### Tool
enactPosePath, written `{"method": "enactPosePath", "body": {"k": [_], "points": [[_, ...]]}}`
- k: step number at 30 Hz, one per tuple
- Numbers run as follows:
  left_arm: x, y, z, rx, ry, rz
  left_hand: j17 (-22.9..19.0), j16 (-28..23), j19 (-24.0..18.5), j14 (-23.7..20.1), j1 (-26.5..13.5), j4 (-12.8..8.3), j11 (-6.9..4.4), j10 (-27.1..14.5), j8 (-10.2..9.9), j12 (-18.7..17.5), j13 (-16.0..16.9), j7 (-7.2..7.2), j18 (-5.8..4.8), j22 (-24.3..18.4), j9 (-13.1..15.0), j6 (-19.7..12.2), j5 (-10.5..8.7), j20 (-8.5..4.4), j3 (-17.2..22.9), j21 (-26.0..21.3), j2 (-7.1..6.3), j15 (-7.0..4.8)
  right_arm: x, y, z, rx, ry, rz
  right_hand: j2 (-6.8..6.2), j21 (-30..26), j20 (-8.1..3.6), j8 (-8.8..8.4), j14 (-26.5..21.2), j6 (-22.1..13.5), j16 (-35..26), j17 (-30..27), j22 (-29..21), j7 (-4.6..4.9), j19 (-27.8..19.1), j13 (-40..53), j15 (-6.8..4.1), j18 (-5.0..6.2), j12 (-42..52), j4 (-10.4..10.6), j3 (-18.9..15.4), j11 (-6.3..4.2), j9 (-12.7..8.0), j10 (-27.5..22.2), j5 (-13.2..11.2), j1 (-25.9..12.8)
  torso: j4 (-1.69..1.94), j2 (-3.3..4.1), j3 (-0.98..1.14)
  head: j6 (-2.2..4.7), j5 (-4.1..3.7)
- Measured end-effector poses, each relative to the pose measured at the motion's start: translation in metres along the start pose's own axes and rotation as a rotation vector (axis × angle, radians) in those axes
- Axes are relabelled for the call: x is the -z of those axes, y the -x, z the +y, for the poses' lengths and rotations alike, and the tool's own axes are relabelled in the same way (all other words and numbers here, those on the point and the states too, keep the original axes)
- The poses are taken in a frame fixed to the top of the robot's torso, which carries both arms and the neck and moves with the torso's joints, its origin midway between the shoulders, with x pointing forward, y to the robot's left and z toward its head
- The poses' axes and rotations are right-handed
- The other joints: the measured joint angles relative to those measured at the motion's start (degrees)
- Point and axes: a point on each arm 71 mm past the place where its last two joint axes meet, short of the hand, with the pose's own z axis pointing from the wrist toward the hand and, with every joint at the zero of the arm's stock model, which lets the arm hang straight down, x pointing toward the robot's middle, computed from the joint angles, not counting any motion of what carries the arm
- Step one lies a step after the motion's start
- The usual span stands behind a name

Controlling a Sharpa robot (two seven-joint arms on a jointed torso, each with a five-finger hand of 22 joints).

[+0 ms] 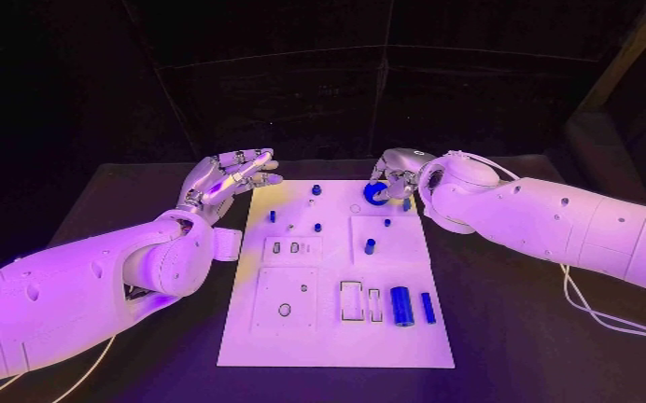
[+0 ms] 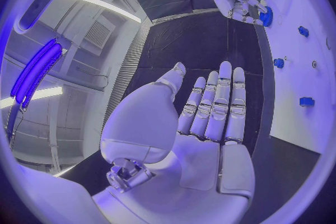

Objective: Assemble the parts on the task board

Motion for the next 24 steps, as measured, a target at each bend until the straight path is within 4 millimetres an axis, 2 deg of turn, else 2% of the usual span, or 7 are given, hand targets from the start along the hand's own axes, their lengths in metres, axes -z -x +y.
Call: {"method": "enactPosePath", "body": {"k": [4, 9, 11, 24], "points": [[0.000, 0.000, 0.000, 0.002, 0.001, 0.000, 0.0, 0.0, 0.0, 0.0, 0.0, 0.0, 0.00, 0.0, 0.0, 0.0, 0.0, 0.00, 0.00, 0.0, 0.0, 0.0, 0.00, 0.00, 0.0, 0.0, 0.00, 0.00, 0.006, 0.000, 0.016, 0.000, 0.050, -0.024, -0.05, 0.0, -0.03, 0.02, 0.0, 0.0, 0.0, 0.0, 0.0, -0.01, 0.1, 0.0, 0.00, 0.00, 0.0, 0.2, 0.5, -0.09, -0.1, 0.1, 0.8, 0.0, 0.00, -0.01, 0.02, 0.08, 0.07], [0.000, 0.000, 0.000, 0.005, 0.003, 0.001, 0.0, 0.0, 0.0, 0.0, 0.0, 0.0, 0.00, 0.0, 0.0, 0.0, 0.0, 0.00, 0.00, 0.0, 0.0, 0.0, 0.00, 0.00, 0.0, 0.0, 0.00, 0.00, 0.012, 0.000, 0.037, -0.010, 0.108, -0.043, -1.46, 0.2, -0.03, -0.02, 0.0, 2.0, 0.0, 0.0, 0.0, -0.50, 0.1, -0.1, -0.01, 0.01, 0.0, 0.8, 1.1, -0.78, -0.1, 0.8, 1.0, -1.5, -0.01, -0.03, -0.02, 0.14, 0.01], [0.000, 0.000, 0.000, 0.006, 0.004, 0.001, 0.0, -0.2, 0.0, 0.0, 0.0, 0.0, 0.00, 0.0, 0.0, 0.0, 0.0, 0.00, 0.00, 0.0, 0.0, 0.0, 0.00, 0.00, 0.0, 0.0, 0.00, 0.00, 0.013, 0.001, 0.043, -0.014, 0.123, -0.050, -0.85, 0.2, -0.03, -0.14, -0.1, 2.6, 0.0, 0.0, 0.0, -0.71, 0.1, 0.1, -0.11, 0.01, 0.4, 1.0, 1.6, -0.78, 0.2, 0.8, 1.5, -2.4, -0.01, -0.03, -0.03, 0.17, -0.02], [0.000, -0.002, 0.001, 0.013, 0.009, 0.006, 0.0, -0.2, 0.0, 0.0, 0.0, 0.0, 0.00, 0.0, -0.2, 0.0, 0.0, 0.00, 0.00, -0.1, 0.0, 0.0, 0.00, 0.00, 0.0, 0.0, 0.00, 0.00, 0.000, -0.004, 0.086, -0.025, 0.197, -0.074, -1.31, 0.2, -0.02, -0.46, -0.1, 2.1, 0.0, 0.0, 0.0, -0.68, 0.1, -0.2, -0.10, 0.01, 0.3, 1.0, 1.5, -0.78, -0.2, 0.8, 1.4, -2.8, 0.14, 0.02, -0.05, 0.03, 0.23]]}}
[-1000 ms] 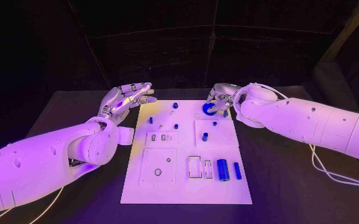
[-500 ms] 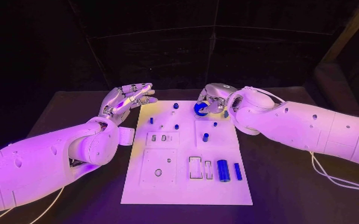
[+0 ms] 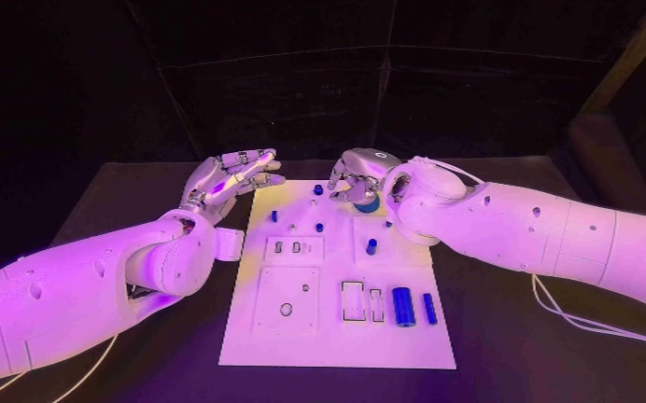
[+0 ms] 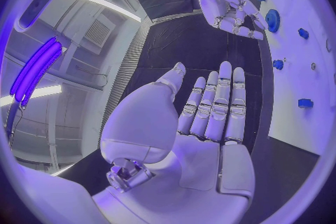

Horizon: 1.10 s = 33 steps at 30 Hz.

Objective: Assemble the parts on the task board

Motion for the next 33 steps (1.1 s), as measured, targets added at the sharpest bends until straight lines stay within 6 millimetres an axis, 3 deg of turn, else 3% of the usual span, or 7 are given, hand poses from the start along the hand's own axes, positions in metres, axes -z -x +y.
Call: {"method": "enactPosePath", "body": {"k": [7, 18, 23, 33], "points": [[0.000, 0.000, 0.000, 0.002, 0.002, 0.001, 0.0, 0.0, 0.0, 0.0, 0.0, 0.0, 0.00, 0.0, 0.0, 0.0, 0.0, 0.00, 0.00, 0.0, 0.0, 0.0, 0.00, 0.00, 0.0, 0.0, 0.00, 0.00, -0.005, -0.001, 0.000, 0.008, -0.005, -0.001, -0.82, 0.0, 0.00, -0.81, 0.0, -0.8, 0.0, 0.0, 0.0, 0.42, 0.0, -0.2, 0.00, 0.00, -0.8, -0.1, 0.5, 0.44, -0.1, -0.4, -0.1, -0.8, 0.05, 0.03, 0.00, -0.20, 0.25], [0.000, 0.000, 0.000, 0.004, 0.005, 0.002, 0.0, 0.0, 0.0, 0.0, 0.0, 0.0, 0.00, 0.0, 0.0, 0.0, 0.0, 0.00, 0.00, 0.0, 0.0, 0.0, 0.00, 0.00, 0.0, 0.0, 0.00, 0.00, 0.012, 0.004, -0.037, 0.034, -0.090, 0.035, -4.84, 0.0, 0.95, -4.13, 0.0, -7.6, 0.0, 0.0, 0.0, 1.85, -0.1, -2.3, 0.86, 0.01, -3.3, 1.6, -1.3, 2.06, -0.2, -2.1, -1.0, -4.8, -0.24, -0.04, 0.00, -0.17, 0.27], [0.000, 0.000, 0.000, 0.004, 0.005, 0.002, 0.0, 0.0, 0.0, 0.0, 0.0, 0.0, 0.00, 0.0, 0.0, 0.0, 0.0, 0.00, 0.00, 0.0, 0.0, 0.0, 0.00, 0.00, 0.0, 0.0, 0.00, 0.00, 0.020, 0.006, -0.053, 0.039, -0.130, 0.060, -5.27, 0.0, 0.95, -4.50, 0.2, -8.1, 0.0, 0.0, 0.0, 1.99, -0.1, -2.3, 1.07, 0.01, -3.3, 2.4, -2.4, 2.06, -0.1, -2.1, -0.7, -5.3, -0.26, -0.05, 0.08, -0.09, 0.13], [0.000, 0.000, 0.001, 0.005, 0.006, 0.003, 0.0, 0.0, 0.0, 0.0, 0.0, 0.0, 0.00, 0.0, 0.0, 0.0, 0.0, 0.00, 0.00, 0.0, 0.0, 0.0, 0.00, 0.00, 0.0, 0.0, 0.00, 0.00, 0.022, 0.004, -0.067, 0.036, -0.172, 0.102, -5.72, 0.0, 1.14, -4.50, 0.2, -8.4, 0.0, 0.0, 0.0, 1.88, 0.1, -2.3, 1.07, 0.02, -3.3, 2.6, -2.9, 2.06, -0.1, -2.1, -0.4, -5.3, -0.25, 0.00, 0.15, -0.07, -0.01]]}}
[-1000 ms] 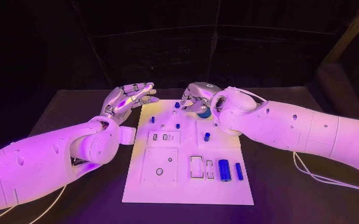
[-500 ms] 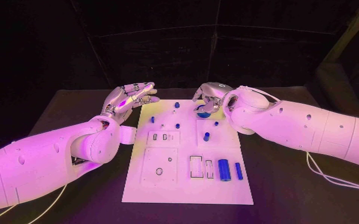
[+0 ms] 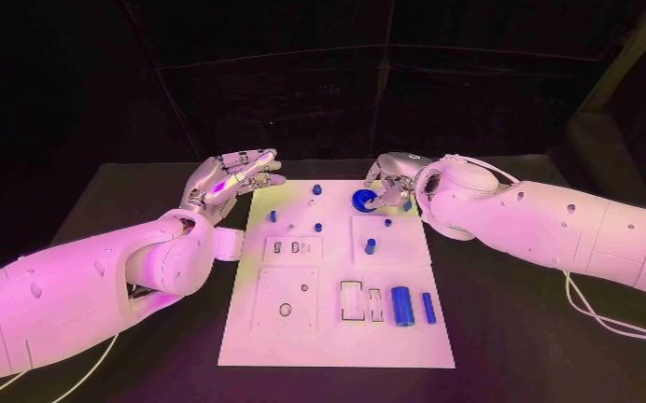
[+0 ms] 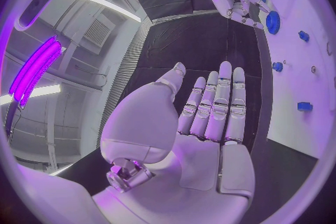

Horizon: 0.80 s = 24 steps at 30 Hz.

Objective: Assemble the parts on the task board

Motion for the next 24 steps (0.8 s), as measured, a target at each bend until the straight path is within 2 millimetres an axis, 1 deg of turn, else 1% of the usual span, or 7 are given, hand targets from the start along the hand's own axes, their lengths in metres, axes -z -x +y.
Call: {"method": "enactPosePath", "body": {"k": [6, 9, 19, 24], "points": [[0.000, 0.000, 0.000, 0.000, 0.000, 0.000, 0.0, 0.0, 0.0, 0.0, 0.0, 0.0, 0.00, 0.0, 0.0, 0.0, 0.0, 0.00, 0.00, 0.0, 0.0, 0.0, 0.00, 0.00, 0.0, 0.0, 0.00, 0.00, -0.003, -0.001, -0.002, -0.006, -0.010, 0.012, 0.02, 0.0, 0.00, 0.00, 0.0, 0.0, 0.0, 0.0, 0.0, 0.00, 0.0, 0.2, 0.00, 0.00, 0.0, 0.2, -0.2, 0.00, 0.2, 0.0, 0.3, 0.0, 0.08, 0.01, -0.01, -0.03, -0.08], [-0.001, 0.000, 0.000, 0.000, 0.001, 0.000, 0.0, 0.0, 0.0, 0.0, 0.0, 0.0, 0.00, 0.0, 0.0, 0.0, 0.0, 0.00, 0.00, 0.0, 0.0, 0.0, 0.00, 0.00, 0.0, 0.0, 0.00, 0.00, -0.005, -0.002, -0.001, -0.011, -0.010, 0.017, 0.30, 0.0, 0.00, 0.00, 0.0, 0.0, 0.0, 0.0, 0.0, 0.00, 0.0, 0.3, 0.00, 0.00, 0.0, 0.2, -0.2, 0.00, 0.2, 0.0, 0.4, 0.3, 0.12, 0.02, -0.04, -0.08, -0.08], [-0.001, 0.000, 0.001, 0.001, 0.002, 0.001, 0.0, 0.0, 0.0, 0.0, 0.0, 0.0, 0.00, 0.0, 0.0, 0.0, 0.0, 0.00, 0.00, 0.0, 0.0, 0.0, 0.00, 0.00, 0.0, 0.0, 0.00, 0.00, -0.010, -0.006, -0.001, -0.014, -0.022, 0.049, 0.79, 0.0, 0.00, 0.38, 0.0, 0.0, 0.0, 0.0, 0.0, 0.00, 0.0, 0.4, 0.00, 0.00, 0.0, 0.2, -0.2, 0.00, 0.2, 0.0, 0.7, 0.8, 0.13, 0.03, -0.08, -0.42, -0.01], [-0.001, 0.000, 0.001, 0.000, 0.002, 0.000, 0.0, 0.0, 0.0, 0.0, 0.0, 0.0, 0.00, 0.0, 0.0, 0.0, 0.0, 0.00, 0.00, 0.0, 0.0, 0.0, 0.00, 0.00, 0.0, 0.0, 0.00, 0.00, -0.011, -0.006, -0.003, -0.014, -0.027, 0.057, 1.07, 0.0, 0.00, 0.38, 0.0, -0.1, 0.0, 0.0, 0.0, -0.06, 0.0, 0.4, 0.00, 0.00, 0.0, 0.2, -0.2, 0.00, 0.3, 0.0, 0.9, 1.1, 0.12, 0.00, -0.08, -0.42, 0.00]]}}
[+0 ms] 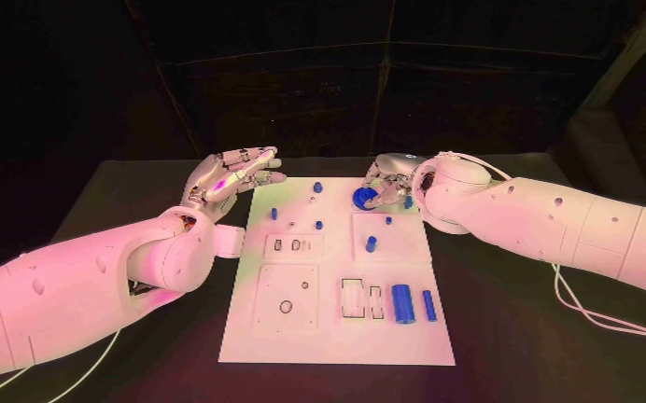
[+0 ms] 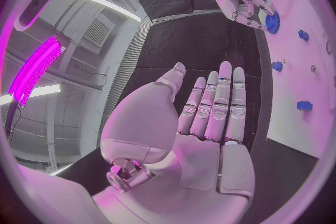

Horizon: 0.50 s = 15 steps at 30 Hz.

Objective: Assemble the parts on the task board

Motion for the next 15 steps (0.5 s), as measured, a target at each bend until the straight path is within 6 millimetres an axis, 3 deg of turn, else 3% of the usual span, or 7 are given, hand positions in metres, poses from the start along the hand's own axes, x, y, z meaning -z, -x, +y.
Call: {"method": "enactPosePath", "body": {"k": [11, 15], "points": [[-0.0001, 0.0005, 0.0001, 0.000, 0.001, 0.000, 0.0, 0.0, 0.0, 0.0, 0.0, 0.0, 0.00, 0.0, 0.0, -0.3, 0.0, 0.00, 0.00, -0.1, 0.0, 0.0, 0.00, 0.00, 0.0, -0.3, 0.00, 0.00, -0.0017, 0.0003, 0.0009, 0.000, -0.001, 0.003, 1.13, 0.0, 0.00, 0.67, 0.0, 0.5, 0.0, 0.0, 0.0, 0.07, 0.0, 0.2, 0.00, 0.00, 0.0, -0.2, 0.2, 0.00, 0.1, 0.0, 0.6, 1.1, -0.02, -0.01, 0.01, 0.02, 0.01], [-0.0001, 0.0004, 0.0002, 0.000, 0.001, 0.000, 0.0, 0.0, 0.0, 0.0, 0.0, 0.0, 0.00, 0.0, 0.0, -0.3, 0.0, 0.00, 0.00, -0.1, 0.0, 0.0, 0.00, 0.00, 0.0, -0.3, 0.00, 0.00, -0.0025, -0.0002, 0.0025, 0.001, 0.002, 0.002, 2.32, 0.0, 0.00, 1.34, 0.0, 2.1, 0.0, 0.0, 0.0, -0.04, 0.0, 0.7, 0.00, 0.00, 0.4, -1.1, 1.1, 0.00, 0.1, 0.0, 0.4, 2.3, -0.04, -0.02, 0.01, -0.09, 0.01]]}}
